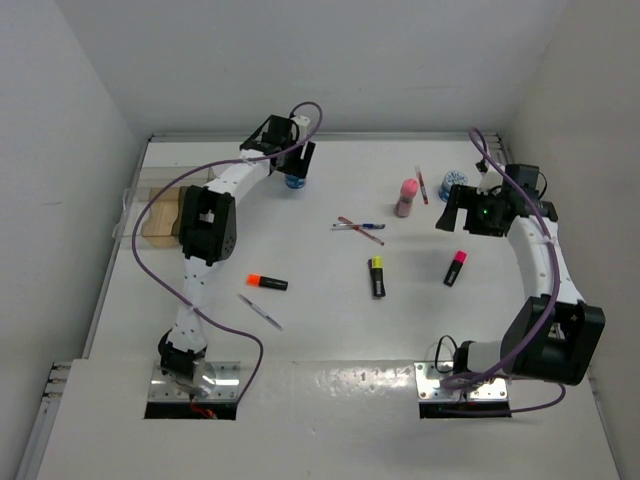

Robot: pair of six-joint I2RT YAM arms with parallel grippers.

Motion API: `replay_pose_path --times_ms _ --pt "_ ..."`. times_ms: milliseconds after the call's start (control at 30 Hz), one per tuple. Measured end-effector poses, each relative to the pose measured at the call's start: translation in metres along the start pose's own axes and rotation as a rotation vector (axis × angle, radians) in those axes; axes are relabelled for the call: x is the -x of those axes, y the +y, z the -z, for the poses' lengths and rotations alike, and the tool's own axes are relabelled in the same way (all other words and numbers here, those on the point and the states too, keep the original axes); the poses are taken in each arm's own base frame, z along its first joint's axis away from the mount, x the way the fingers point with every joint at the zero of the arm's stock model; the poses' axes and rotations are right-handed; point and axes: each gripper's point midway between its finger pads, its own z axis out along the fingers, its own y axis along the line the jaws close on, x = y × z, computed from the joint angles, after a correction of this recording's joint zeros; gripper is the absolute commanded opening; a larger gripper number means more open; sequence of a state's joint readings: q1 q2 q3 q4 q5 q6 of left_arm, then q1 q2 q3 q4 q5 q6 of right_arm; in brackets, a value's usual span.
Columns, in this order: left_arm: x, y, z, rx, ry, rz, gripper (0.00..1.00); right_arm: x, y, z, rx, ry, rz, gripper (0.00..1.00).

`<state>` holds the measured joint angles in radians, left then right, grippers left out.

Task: Sort the stationery into containers

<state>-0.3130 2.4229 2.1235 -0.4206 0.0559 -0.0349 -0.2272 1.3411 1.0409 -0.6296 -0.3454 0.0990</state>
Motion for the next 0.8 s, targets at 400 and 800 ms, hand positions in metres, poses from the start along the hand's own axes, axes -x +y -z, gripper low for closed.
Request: replay_pose_path --times_ms 400,800 --pt "-0.004 0.004 0.004 0.012 0.023 -0.012 0.34 0.002 0.000 0.000 0.001 -0.002 0.001 0.99" --pt "0.048 0.076 0.164 0.097 -0.029 0.086 0.09 0.004 0.009 0.001 0.033 -0.004 0.017 0.98"
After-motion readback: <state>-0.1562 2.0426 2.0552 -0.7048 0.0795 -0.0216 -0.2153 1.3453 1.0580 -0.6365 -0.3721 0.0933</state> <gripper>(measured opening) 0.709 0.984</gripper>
